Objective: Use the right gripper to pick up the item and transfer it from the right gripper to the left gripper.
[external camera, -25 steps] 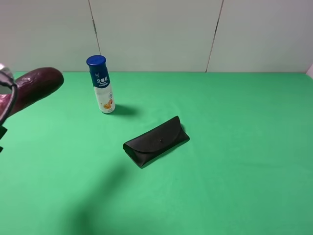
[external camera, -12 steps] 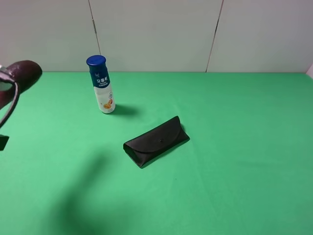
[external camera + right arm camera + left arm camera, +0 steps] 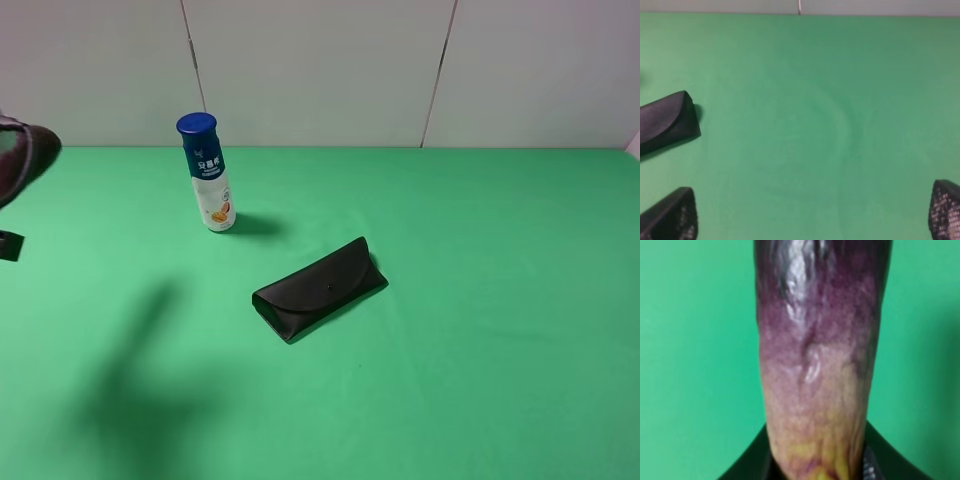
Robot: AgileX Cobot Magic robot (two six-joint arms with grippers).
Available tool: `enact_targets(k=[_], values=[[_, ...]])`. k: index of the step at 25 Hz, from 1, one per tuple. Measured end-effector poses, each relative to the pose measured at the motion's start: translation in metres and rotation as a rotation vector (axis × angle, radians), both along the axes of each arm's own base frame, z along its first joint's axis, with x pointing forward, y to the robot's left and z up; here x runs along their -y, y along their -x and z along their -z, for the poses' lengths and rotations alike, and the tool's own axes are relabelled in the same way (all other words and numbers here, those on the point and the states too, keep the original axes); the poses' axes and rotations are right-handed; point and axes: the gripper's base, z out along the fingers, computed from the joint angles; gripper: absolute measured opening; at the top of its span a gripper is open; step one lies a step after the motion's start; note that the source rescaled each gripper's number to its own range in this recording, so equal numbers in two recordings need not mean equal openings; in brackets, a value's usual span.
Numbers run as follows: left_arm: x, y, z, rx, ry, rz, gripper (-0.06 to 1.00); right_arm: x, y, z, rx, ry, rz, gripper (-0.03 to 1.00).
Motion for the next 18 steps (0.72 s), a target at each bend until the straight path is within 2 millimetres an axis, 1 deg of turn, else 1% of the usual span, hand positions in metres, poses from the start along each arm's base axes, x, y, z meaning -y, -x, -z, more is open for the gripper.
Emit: enact_targets(k=[4, 8, 11, 18], values=[[-0.001, -0.020, 0.018, -0.048, 0.031, 0.015, 0.00, 0.000, 0.000, 0.000, 0.000, 0.000, 0.000, 1.00], [0.005, -0.038, 0.041, -0.115, 0.042, 0.039, 0.00, 0.000, 0.000, 0.000, 0.000, 0.000, 0.000, 1.00], [0.011, -0.053, 0.056, -0.141, 0.061, 0.046, 0.00, 0.000, 0.000, 0.000, 0.000, 0.000, 0.000, 1.00], [0.022, -0.087, 0.080, -0.169, 0.074, 0.064, 0.00, 0.000, 0.000, 0.000, 0.000, 0.000, 0.000, 1.00]])
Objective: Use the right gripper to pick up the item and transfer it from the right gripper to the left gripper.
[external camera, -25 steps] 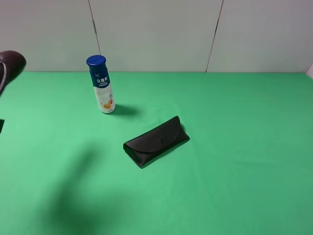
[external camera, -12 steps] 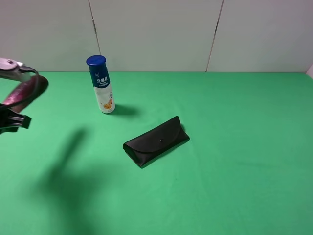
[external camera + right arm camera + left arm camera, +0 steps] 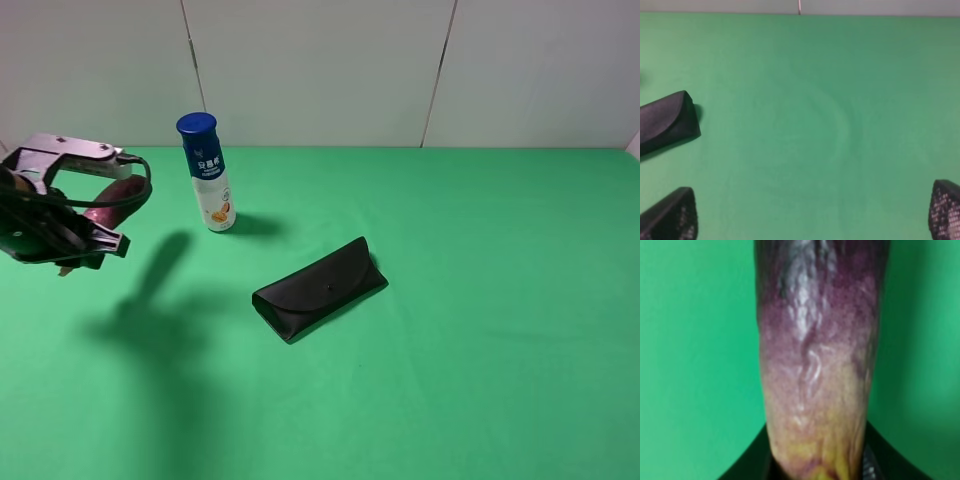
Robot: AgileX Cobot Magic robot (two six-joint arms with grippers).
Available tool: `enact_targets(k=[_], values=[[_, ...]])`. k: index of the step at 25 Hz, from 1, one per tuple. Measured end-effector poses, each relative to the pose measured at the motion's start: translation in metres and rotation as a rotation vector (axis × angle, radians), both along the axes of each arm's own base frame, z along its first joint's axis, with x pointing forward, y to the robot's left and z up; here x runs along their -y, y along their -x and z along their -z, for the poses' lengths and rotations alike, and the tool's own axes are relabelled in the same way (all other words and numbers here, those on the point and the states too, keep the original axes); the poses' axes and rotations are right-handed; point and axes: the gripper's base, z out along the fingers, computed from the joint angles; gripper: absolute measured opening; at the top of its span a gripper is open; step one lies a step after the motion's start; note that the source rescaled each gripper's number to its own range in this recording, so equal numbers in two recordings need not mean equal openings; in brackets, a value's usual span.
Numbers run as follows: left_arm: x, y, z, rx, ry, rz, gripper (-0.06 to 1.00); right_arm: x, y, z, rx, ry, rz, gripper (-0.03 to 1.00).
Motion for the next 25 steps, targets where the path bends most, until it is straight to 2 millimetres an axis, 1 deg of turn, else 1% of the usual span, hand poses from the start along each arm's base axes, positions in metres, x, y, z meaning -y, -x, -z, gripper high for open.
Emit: enact_targets(k=[5, 7, 10, 20, 21, 22, 24, 25], values=[[0.006, -0.017, 0.020, -0.020, 0.009, 0.011, 0.00, 0.000, 0.000, 0.000, 0.000, -0.001, 0.000, 1.00], [0.007, -0.019, 0.029, -0.037, 0.010, 0.010, 0.00, 0.000, 0.000, 0.000, 0.000, -0.001, 0.000, 1.00], [0.007, -0.020, 0.036, -0.052, 0.011, 0.009, 0.00, 0.000, 0.000, 0.000, 0.000, -0.001, 0.000, 1.00], [0.007, -0.020, 0.040, -0.067, 0.008, 0.008, 0.00, 0.000, 0.000, 0.000, 0.000, -0.001, 0.000, 1.00], [0.007, -0.020, 0.040, -0.069, 0.007, 0.008, 0.02, 0.000, 0.000, 0.000, 0.000, -0.001, 0.000, 1.00], [0.007, -0.020, 0.040, -0.070, 0.005, 0.010, 0.10, 0.000, 0.000, 0.000, 0.000, -0.001, 0.000, 1.00], [0.007, -0.020, 0.040, -0.072, 0.004, 0.010, 0.40, 0.000, 0.000, 0.000, 0.000, -0.001, 0.000, 1.00], [0.007, -0.020, 0.040, -0.072, 0.003, 0.011, 0.59, 0.000, 0.000, 0.000, 0.000, -0.001, 0.000, 1.00]])
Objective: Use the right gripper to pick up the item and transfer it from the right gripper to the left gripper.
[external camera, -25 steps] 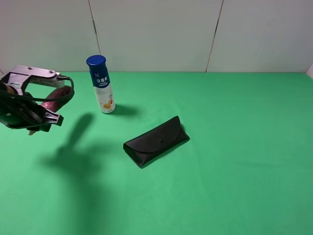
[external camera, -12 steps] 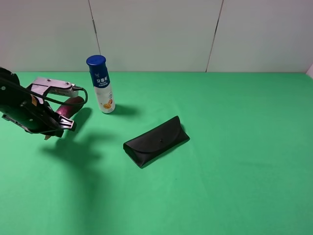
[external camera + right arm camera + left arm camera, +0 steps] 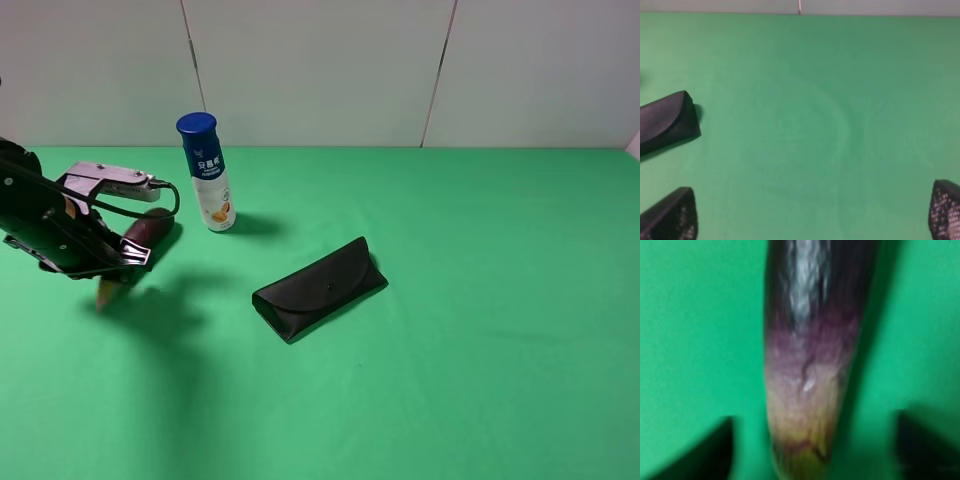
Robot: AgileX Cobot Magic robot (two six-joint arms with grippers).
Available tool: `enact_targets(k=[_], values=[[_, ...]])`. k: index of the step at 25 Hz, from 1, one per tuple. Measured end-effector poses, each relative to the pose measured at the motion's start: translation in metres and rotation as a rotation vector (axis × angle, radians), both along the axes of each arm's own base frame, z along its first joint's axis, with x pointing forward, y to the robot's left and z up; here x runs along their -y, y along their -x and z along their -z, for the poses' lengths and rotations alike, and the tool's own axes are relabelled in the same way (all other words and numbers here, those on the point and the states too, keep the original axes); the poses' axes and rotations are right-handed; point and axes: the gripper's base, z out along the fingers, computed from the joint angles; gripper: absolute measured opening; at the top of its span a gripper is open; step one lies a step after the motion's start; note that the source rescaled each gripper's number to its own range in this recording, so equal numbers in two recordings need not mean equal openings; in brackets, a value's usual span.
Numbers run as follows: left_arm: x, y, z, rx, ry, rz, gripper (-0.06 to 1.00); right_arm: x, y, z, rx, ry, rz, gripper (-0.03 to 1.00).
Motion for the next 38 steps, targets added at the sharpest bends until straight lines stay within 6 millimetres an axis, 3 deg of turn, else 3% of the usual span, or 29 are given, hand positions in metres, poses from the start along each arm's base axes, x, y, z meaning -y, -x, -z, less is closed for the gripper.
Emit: enact_targets(k=[1, 2, 5, 21, 24, 29, 34, 38], values=[[0.000, 0.000, 0.000, 0.000, 0.000, 0.000, 0.75, 0.000, 0.000, 0.000, 0.000, 0.000, 0.000, 1.00], [0.000, 0.000, 0.000, 0.000, 0.000, 0.000, 0.83, 0.000, 0.000, 0.000, 0.000, 0.000, 0.000, 1.00], [0.000, 0.000, 0.000, 0.001, 0.000, 0.000, 0.96, 0.000, 0.000, 0.000, 0.000, 0.000, 0.000, 1.00], [-0.004, 0.006, -0.007, -0.044, -0.044, 0.001, 1.00, 0.000, 0.000, 0.000, 0.000, 0.000, 0.000, 1.00], [-0.008, 0.010, -0.022, -0.064, -0.073, -0.015, 1.00, 0.000, 0.000, 0.000, 0.000, 0.000, 0.000, 1.00], [-0.015, 0.023, -0.065, -0.032, -0.099, -0.052, 1.00, 0.000, 0.000, 0.000, 0.000, 0.000, 0.000, 1.00], [-0.025, 0.048, -0.112, 0.010, -0.120, -0.093, 1.00, 0.000, 0.000, 0.000, 0.000, 0.000, 0.000, 1.00], [-0.036, 0.079, -0.148, 0.037, -0.136, -0.127, 1.00, 0.000, 0.000, 0.000, 0.000, 0.000, 0.000, 1.00]])
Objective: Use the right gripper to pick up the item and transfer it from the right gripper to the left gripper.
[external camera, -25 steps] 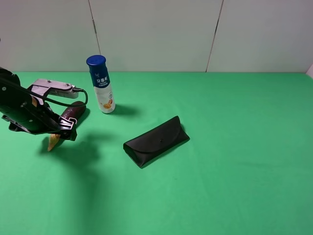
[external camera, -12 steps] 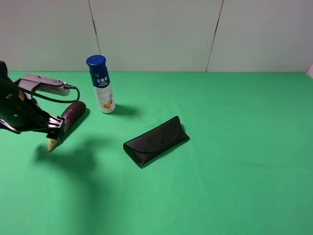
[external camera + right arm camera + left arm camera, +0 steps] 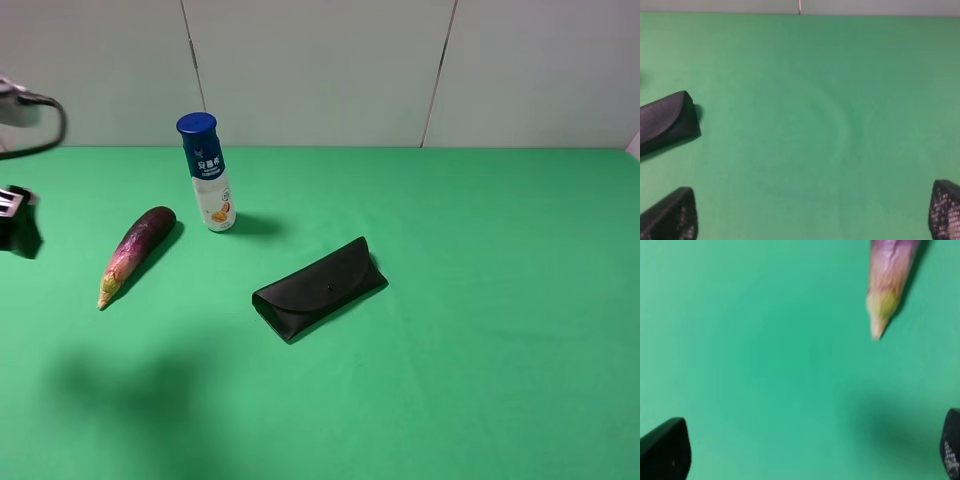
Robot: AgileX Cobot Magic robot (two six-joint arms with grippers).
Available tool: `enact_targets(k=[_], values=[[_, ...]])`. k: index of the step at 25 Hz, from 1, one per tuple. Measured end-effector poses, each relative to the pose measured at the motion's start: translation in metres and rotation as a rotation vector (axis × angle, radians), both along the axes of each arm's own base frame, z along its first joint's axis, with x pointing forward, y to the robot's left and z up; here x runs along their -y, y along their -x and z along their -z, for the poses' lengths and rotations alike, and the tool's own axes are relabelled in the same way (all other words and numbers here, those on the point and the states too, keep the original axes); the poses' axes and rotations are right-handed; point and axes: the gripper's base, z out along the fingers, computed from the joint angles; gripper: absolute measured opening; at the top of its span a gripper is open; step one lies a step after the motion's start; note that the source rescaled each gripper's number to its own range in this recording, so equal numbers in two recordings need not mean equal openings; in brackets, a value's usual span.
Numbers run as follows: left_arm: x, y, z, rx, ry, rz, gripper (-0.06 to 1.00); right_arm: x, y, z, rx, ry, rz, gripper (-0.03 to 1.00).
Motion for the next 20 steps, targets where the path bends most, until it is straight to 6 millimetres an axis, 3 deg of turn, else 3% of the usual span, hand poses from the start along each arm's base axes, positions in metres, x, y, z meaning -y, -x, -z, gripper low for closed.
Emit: enact_targets(k=[4, 8, 14, 17, 20], values=[[-0.010, 0.036, -0.030, 0.057, 0.016, -0.037, 1.00, 0.000, 0.000, 0.000, 0.000, 0.000, 0.000, 1.00], [-0.017, 0.076, -0.046, 0.084, 0.077, -0.070, 1.00, 0.000, 0.000, 0.000, 0.000, 0.000, 0.000, 1.00], [-0.030, 0.135, -0.070, 0.347, 0.160, -0.056, 1.00, 0.000, 0.000, 0.000, 0.000, 0.000, 0.000, 1.00], [-0.037, 0.166, -0.071, 0.474, 0.175, -0.028, 1.00, 0.000, 0.000, 0.000, 0.000, 0.000, 0.000, 1.00], [-0.042, 0.189, -0.059, 0.551, 0.180, 0.007, 1.00, 0.000, 0.000, 0.000, 0.000, 0.000, 0.000, 1.00]])
